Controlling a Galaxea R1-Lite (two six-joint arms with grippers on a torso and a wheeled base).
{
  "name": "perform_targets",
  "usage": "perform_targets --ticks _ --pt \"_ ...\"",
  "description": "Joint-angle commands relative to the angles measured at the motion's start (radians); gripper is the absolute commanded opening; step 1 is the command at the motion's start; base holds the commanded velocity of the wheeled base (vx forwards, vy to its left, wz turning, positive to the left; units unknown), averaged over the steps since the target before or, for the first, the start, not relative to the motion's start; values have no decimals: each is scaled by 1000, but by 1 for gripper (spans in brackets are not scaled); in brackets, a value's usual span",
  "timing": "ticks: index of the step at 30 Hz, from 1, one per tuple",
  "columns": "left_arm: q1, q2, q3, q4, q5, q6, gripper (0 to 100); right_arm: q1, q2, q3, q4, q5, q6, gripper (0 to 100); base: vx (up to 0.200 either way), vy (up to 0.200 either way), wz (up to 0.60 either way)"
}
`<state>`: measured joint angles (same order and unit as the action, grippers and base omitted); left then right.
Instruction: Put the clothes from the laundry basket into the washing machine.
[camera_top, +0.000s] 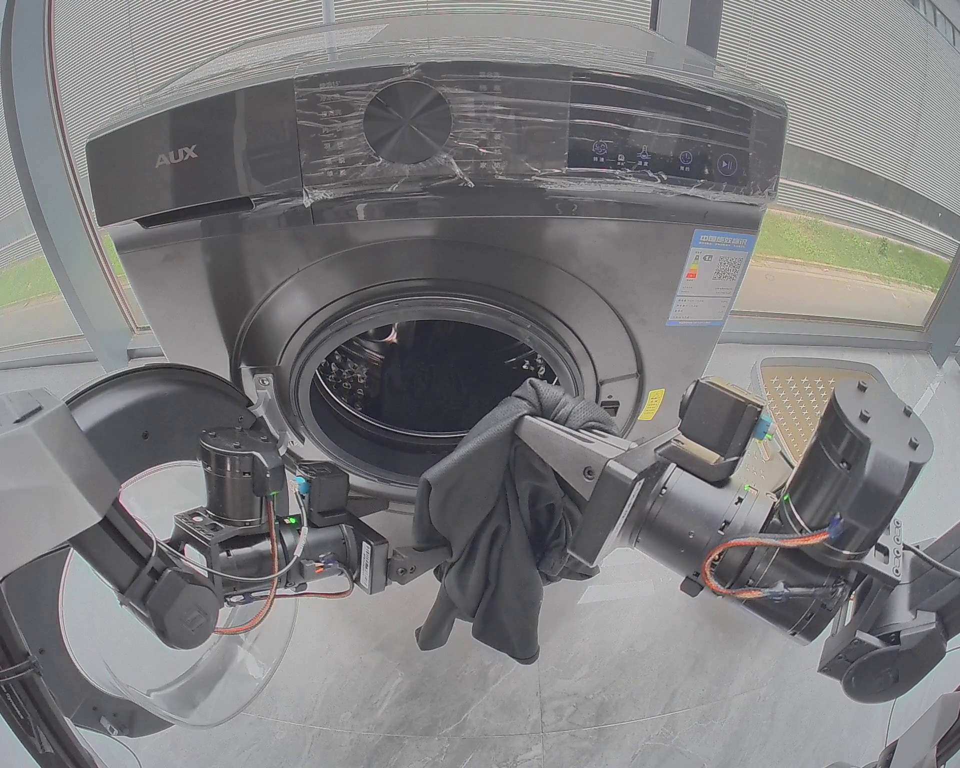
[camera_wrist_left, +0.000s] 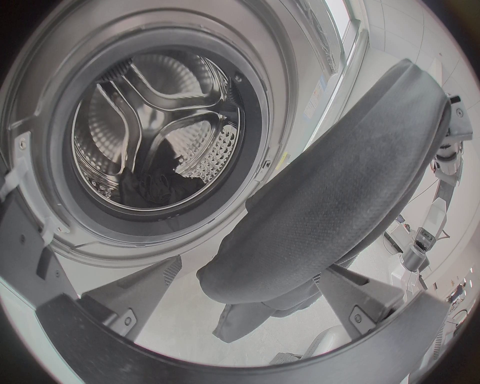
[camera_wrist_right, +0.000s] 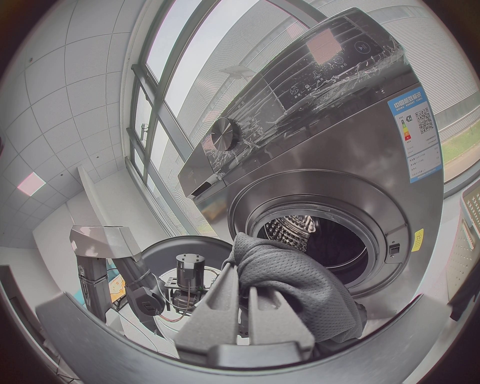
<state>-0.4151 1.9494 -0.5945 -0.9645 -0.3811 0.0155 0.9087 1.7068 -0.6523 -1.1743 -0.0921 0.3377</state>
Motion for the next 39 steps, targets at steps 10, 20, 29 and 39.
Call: perform_targets --ticks 10,20,29,39 --pt "-24 138 -57 -125 -35 0 100 9 -4 14 -1 0 0 0 0 0 0" --pt "-44 195 -53 -240 -91 -2 0 9 -3 17 -1 0 0 0 0 0 0" --pt "-16 106 27 -369 -75 -17 0 -56 5 26 16 -1 -14 0 0 0 0" --pt "22 -93 117 -408 -7 -40 0 -108 22 72 18 6 -48 0 0 0 0"
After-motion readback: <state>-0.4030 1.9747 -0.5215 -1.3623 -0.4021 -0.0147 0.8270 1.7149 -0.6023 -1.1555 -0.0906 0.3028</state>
